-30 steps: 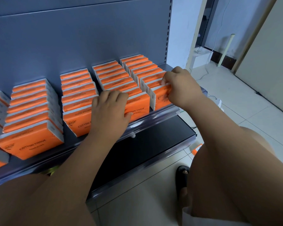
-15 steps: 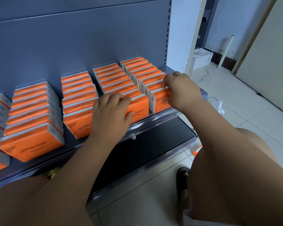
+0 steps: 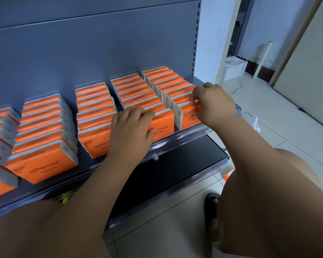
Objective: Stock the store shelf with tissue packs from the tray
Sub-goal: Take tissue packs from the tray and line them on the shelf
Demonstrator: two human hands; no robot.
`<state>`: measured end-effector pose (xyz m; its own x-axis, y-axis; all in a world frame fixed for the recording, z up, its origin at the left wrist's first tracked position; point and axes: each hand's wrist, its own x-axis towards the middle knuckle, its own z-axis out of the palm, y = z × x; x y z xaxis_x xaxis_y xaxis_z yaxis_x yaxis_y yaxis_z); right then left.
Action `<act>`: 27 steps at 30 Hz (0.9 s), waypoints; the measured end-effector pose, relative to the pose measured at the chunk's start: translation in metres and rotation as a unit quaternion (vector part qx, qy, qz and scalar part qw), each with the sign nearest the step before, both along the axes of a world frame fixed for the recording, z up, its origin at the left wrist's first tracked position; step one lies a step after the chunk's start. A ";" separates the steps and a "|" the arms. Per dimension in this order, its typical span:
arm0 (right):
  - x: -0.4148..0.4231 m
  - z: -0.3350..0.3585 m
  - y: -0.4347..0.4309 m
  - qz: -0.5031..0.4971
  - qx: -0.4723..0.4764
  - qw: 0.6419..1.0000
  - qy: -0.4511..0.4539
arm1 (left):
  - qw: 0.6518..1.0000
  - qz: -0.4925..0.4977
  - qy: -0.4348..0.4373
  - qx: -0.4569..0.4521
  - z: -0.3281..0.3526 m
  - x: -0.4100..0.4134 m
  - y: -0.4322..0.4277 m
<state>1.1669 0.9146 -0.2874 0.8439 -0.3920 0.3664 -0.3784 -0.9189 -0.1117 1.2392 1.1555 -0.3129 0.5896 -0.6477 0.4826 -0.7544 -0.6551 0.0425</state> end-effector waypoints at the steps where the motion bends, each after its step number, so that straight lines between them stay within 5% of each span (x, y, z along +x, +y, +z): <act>1: 0.000 0.000 0.000 -0.003 -0.001 1.000 0.003 | 1.000 0.001 0.000 0.002 0.000 0.000 0.000; 11: 0.001 0.001 0.009 -0.015 -0.007 0.999 0.038 | 1.000 0.007 0.003 0.009 0.000 0.001 -0.001; 21: 0.000 0.000 0.057 0.167 0.093 0.977 -0.092 | 0.999 0.019 0.023 -0.029 0.003 -0.001 -0.002; 27: 0.010 -0.003 0.085 0.195 0.135 0.965 -0.111 | 0.994 0.066 0.026 -0.082 0.016 -0.001 0.013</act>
<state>1.1770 0.9997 -0.2903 0.8591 -0.1673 0.4836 0.0510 -0.9124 -0.4061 1.2382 1.1687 -0.2971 0.6912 -0.4780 0.5421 -0.6561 -0.7295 0.1933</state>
